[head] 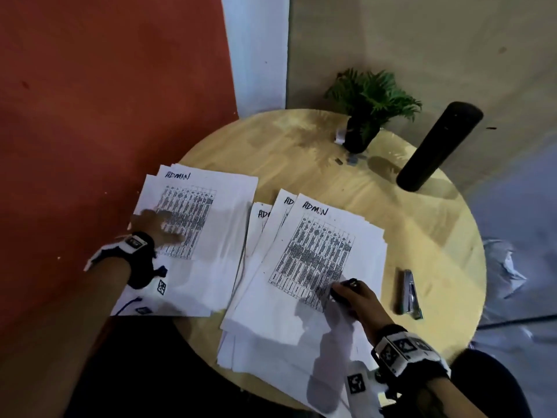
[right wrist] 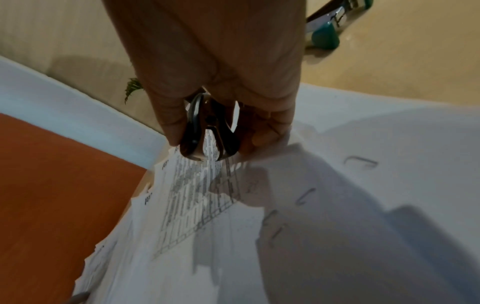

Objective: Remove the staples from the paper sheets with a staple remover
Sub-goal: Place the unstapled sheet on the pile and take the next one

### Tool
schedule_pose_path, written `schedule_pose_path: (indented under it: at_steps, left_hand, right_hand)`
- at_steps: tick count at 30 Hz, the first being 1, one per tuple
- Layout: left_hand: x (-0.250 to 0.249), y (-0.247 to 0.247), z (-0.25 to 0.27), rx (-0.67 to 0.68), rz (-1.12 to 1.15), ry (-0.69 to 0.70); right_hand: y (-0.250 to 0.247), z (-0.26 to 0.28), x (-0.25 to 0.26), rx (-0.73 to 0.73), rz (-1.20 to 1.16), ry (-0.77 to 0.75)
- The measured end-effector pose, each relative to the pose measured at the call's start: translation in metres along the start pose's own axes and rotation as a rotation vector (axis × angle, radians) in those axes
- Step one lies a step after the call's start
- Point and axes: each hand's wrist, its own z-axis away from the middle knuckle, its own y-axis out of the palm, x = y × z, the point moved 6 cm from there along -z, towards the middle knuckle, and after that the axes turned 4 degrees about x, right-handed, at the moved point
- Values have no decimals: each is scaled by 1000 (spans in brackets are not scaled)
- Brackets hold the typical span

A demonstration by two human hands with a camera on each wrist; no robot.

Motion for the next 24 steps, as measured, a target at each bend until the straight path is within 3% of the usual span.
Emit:
schedule_pose_path:
  at_steps: [3, 7, 9, 12, 14, 17, 21, 24]
  left_hand:
    - [-12, 39, 2, 167, -155, 74]
    - [-25, 37, 3, 179, -175, 64]
    - [-45, 24, 10, 124, -172, 29]
    - [-109, 15, 29, -38, -79, 165]
    - [-156, 31, 38, 13, 29, 214]
    - [-210, 63, 44, 163, 96, 96]
    - [-226, 79, 31, 130, 187, -113]
    - [-231, 78, 23, 60, 247, -135]
  right_hand:
    - [-2, -5, -8, 0, 9, 11]
    - [-3, -11, -12, 2, -11, 32]
    - [-4, -11, -13, 7, -44, 34]
    - [-4, -12, -16, 9, -58, 27]
    - [-3, -12, -16, 18, -67, 25]
    - [-4, -11, -16, 32, -91, 27]
    - [-5, -12, -17, 58, -142, 24]
    - [-6, -13, -18, 75, -164, 21]
